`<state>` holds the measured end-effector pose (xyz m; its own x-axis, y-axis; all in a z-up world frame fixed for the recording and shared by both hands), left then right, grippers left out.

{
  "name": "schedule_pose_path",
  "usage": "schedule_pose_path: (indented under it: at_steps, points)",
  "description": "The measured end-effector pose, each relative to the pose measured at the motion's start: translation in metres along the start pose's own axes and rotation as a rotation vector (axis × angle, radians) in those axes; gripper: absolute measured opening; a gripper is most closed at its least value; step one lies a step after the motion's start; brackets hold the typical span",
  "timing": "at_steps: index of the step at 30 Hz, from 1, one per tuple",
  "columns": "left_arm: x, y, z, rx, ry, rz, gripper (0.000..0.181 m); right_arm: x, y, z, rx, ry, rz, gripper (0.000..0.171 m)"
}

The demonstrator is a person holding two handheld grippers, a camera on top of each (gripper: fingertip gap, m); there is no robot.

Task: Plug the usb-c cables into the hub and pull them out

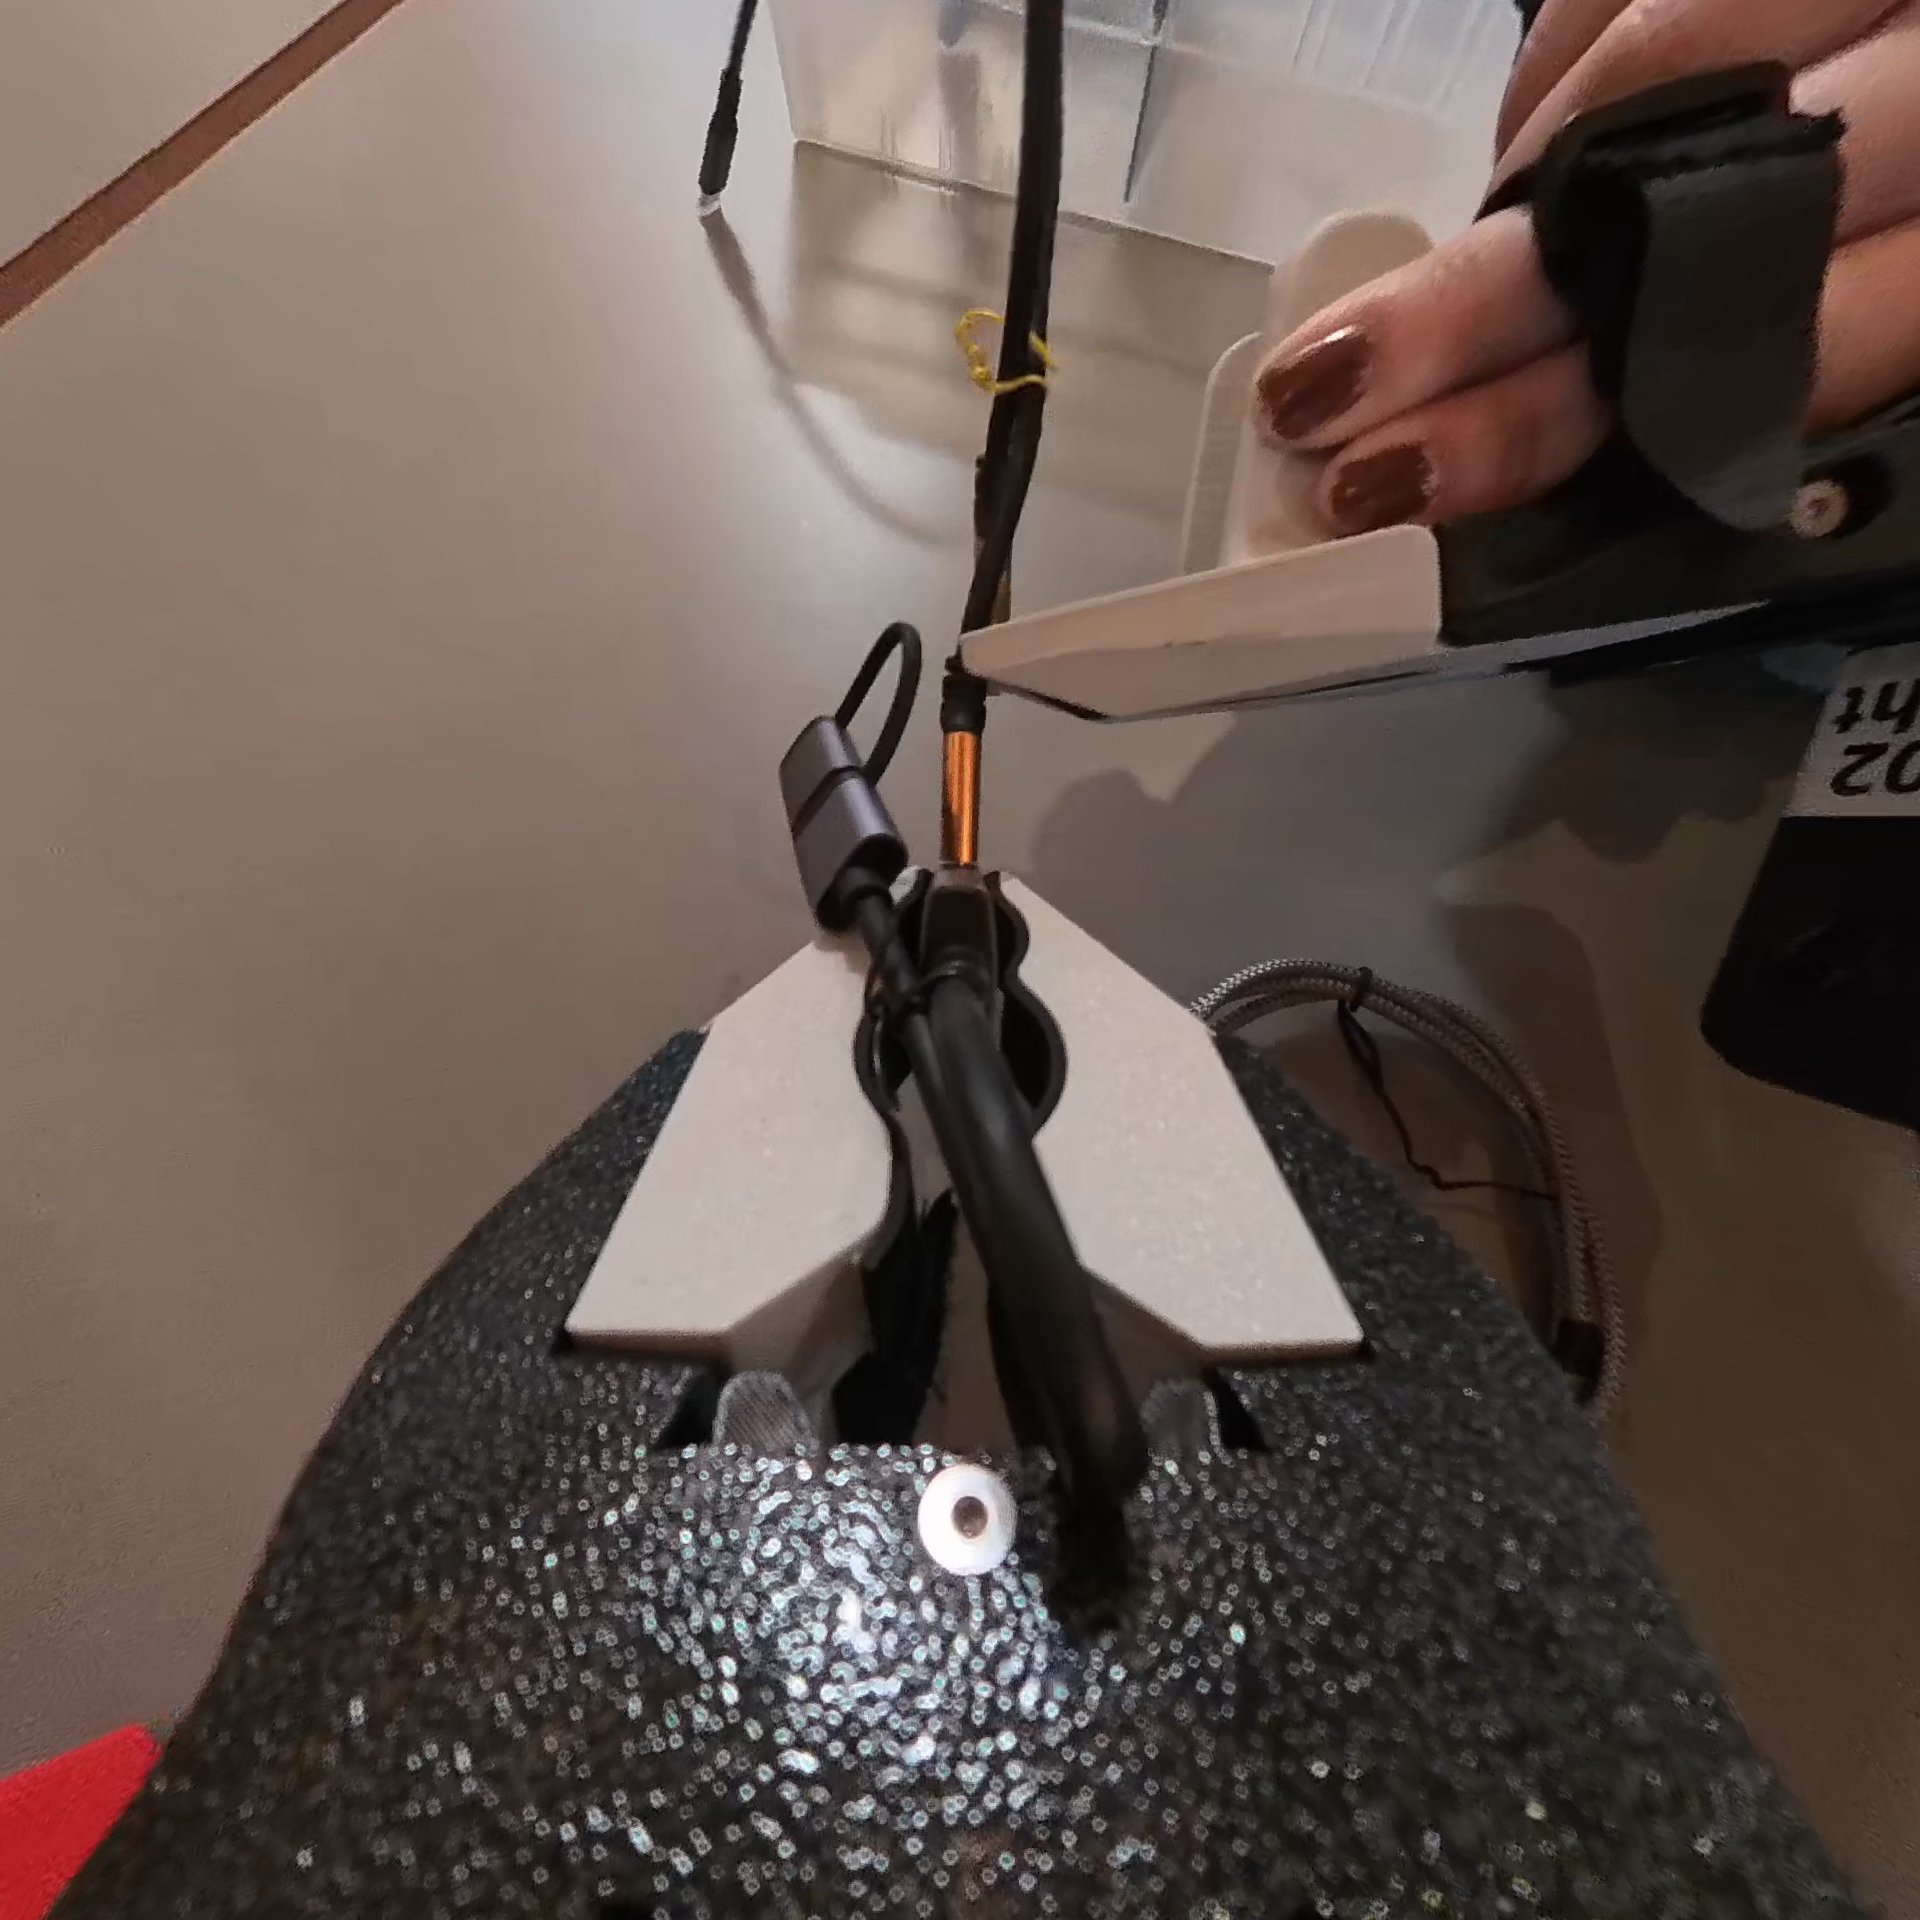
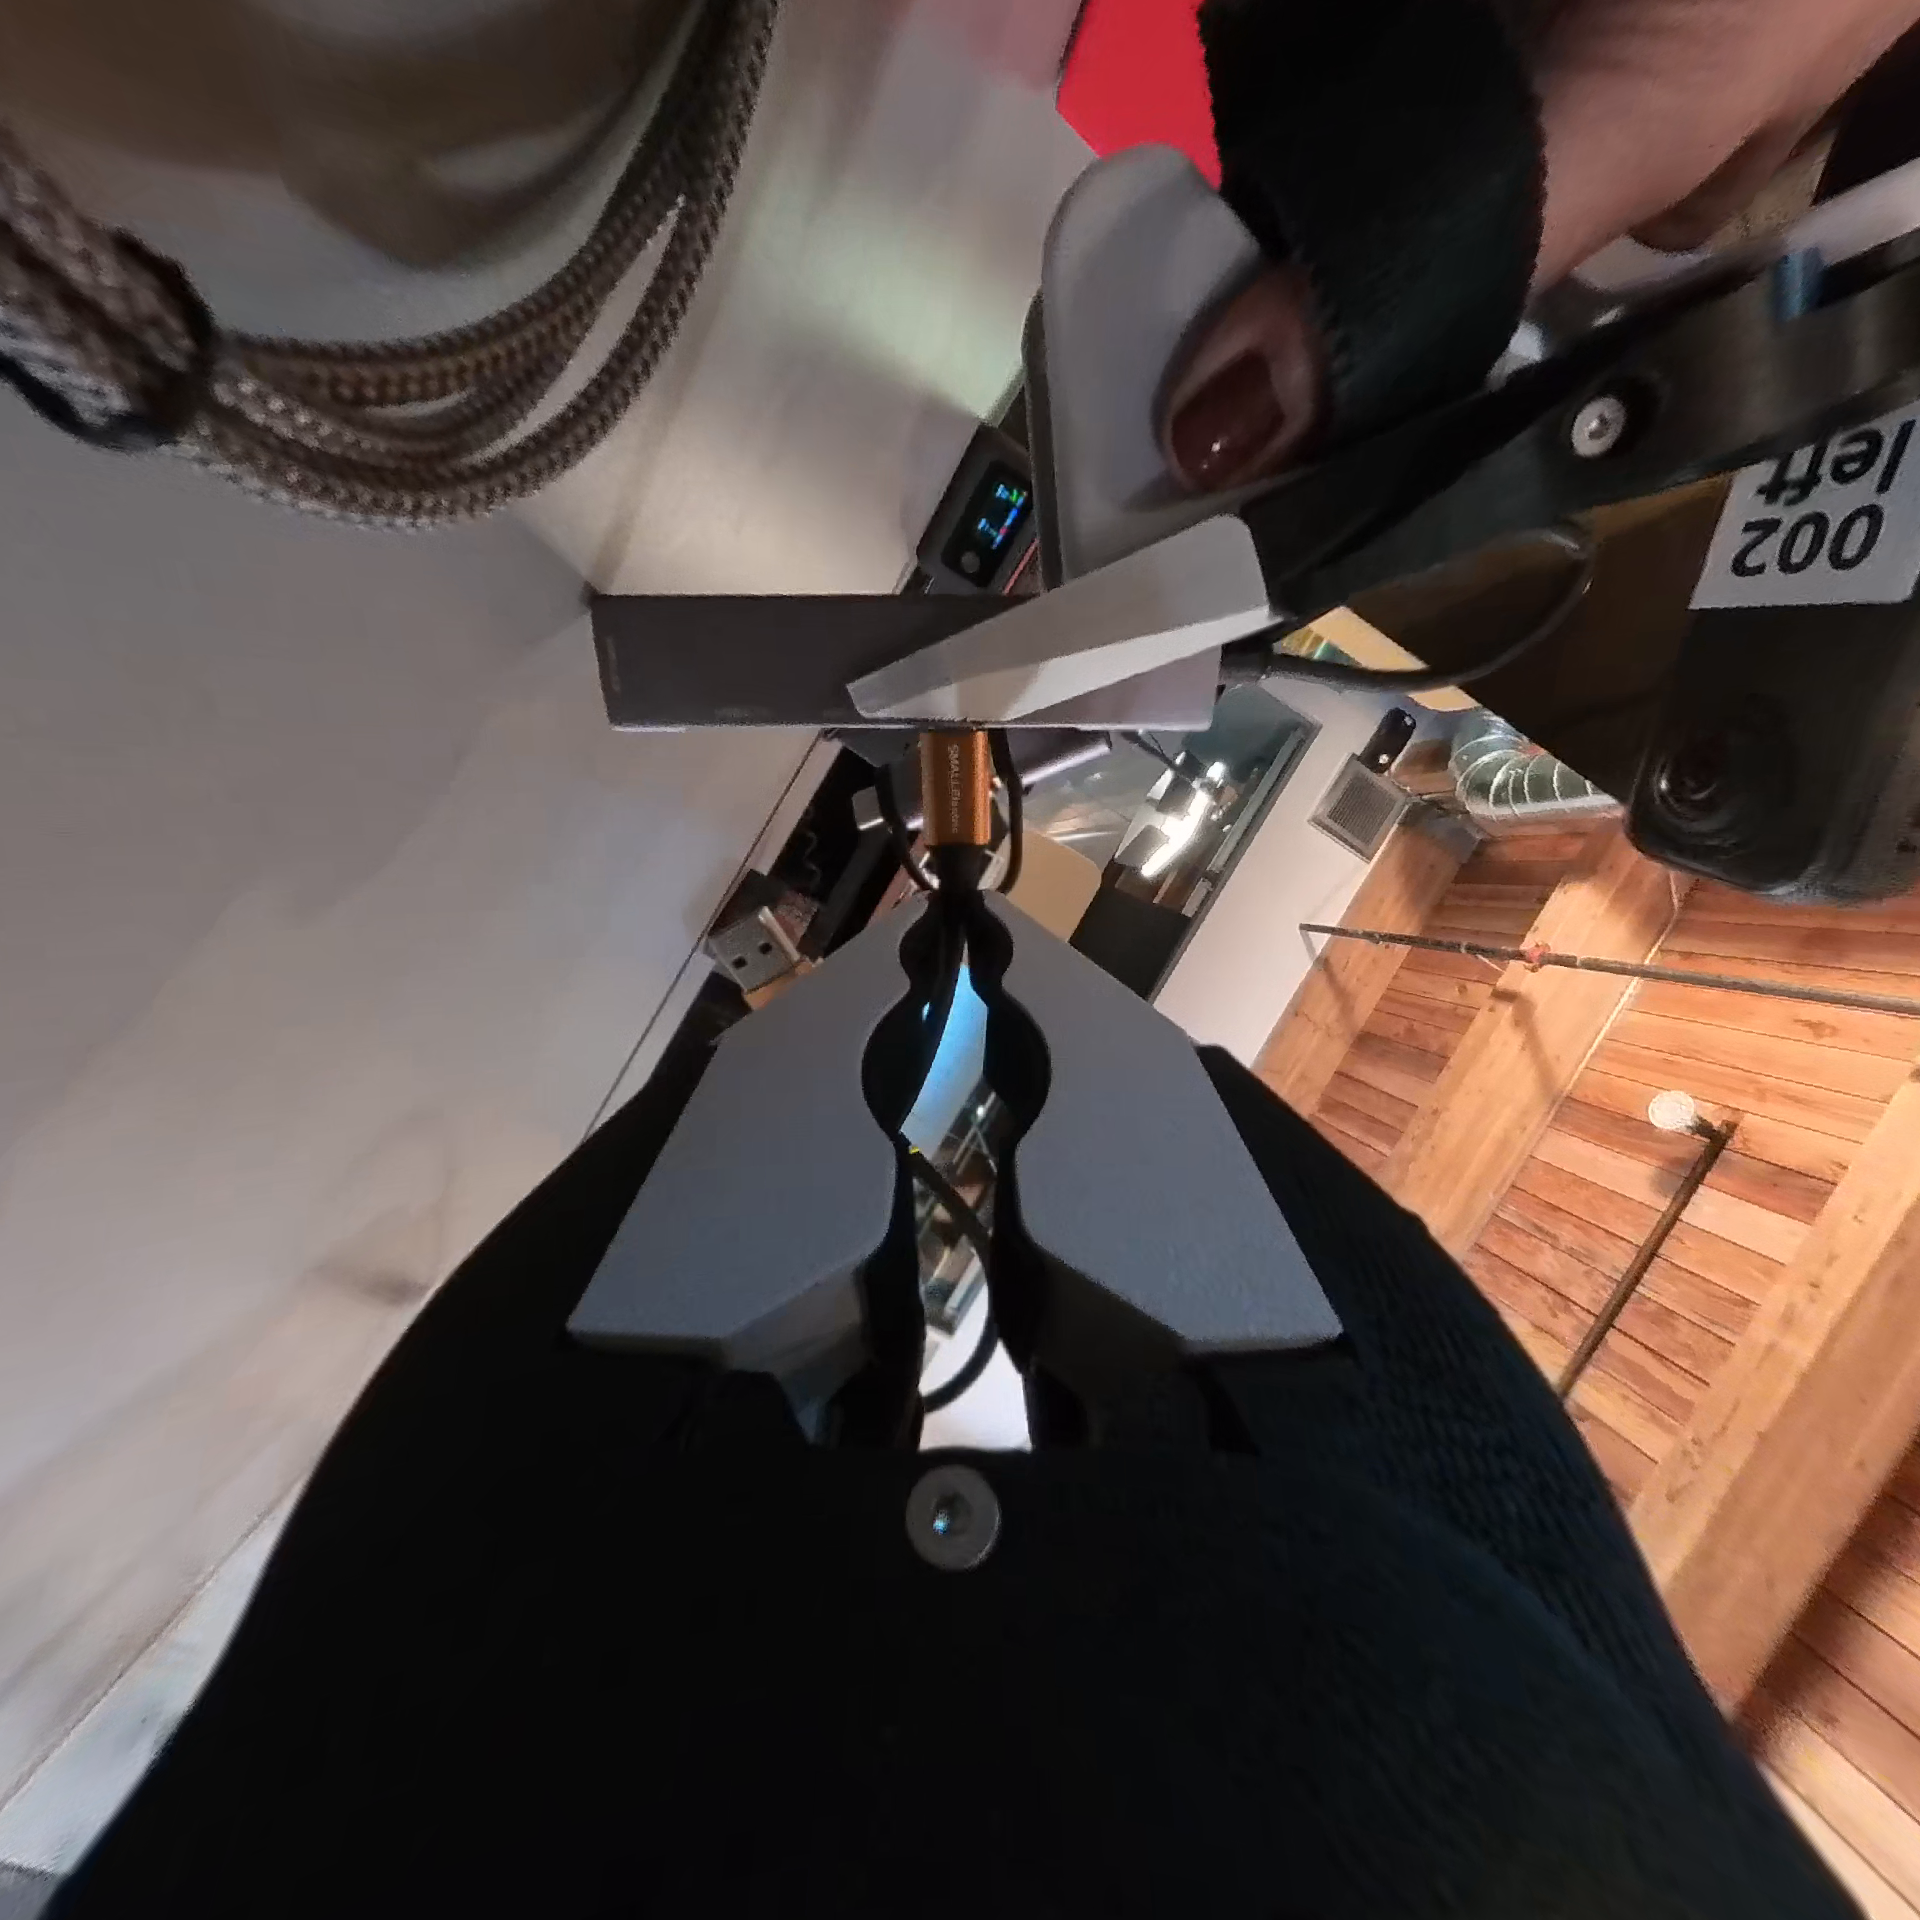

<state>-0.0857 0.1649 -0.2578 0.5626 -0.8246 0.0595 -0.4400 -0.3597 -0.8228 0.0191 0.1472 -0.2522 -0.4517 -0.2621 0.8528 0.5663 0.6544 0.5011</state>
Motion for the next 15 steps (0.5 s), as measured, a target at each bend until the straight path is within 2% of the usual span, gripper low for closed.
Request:
schedule_pose_path:
  at_steps: [1, 3, 6, 10, 12, 15]
  points:
    - [-0.001, 0.0, 0.0, 0.004, 0.001, -0.006, 0.007, 0.0, 0.0, 0.001, -0.001, 0.003, 0.008, 0.0]
    - [-0.002, 0.001, 0.0, 0.016, 0.006, -0.019, 0.007, -0.002, 0.002, 0.005, -0.012, 0.017, 0.033, 0.001]
    - [-0.007, 0.0, 0.0, 0.06, -0.041, -0.009, 0.007, -0.001, 0.01, 0.009, 0.009, 0.03, 0.183, 0.003]
    - [-0.019, -0.005, -0.013, 0.169, -0.192, 0.039, 0.007, 0.009, 0.036, 0.001, -0.003, 0.102, 0.405, 0.029]
    - [-0.027, -0.005, -0.021, 0.193, -0.261, 0.067, 0.007, 0.016, 0.04, -0.007, 0.116, 0.118, 0.567, 0.029]
    - [-0.028, -0.007, -0.032, 0.234, -0.257, 0.126, 0.007, 0.023, 0.018, -0.02, 0.495, -0.038, 0.878, 0.024]
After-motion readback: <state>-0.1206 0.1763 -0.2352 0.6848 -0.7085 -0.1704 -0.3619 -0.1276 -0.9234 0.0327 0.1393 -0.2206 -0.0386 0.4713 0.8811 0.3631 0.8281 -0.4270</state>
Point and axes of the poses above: each gripper's, where its closed fingertips meet, z out along the fingers, y out of its underside, x = y × z across the jaws, the point moved 7 cm from there along -z, back along the fingers, and after that the axes turned 1 degree about x, right-handed, at the moved point
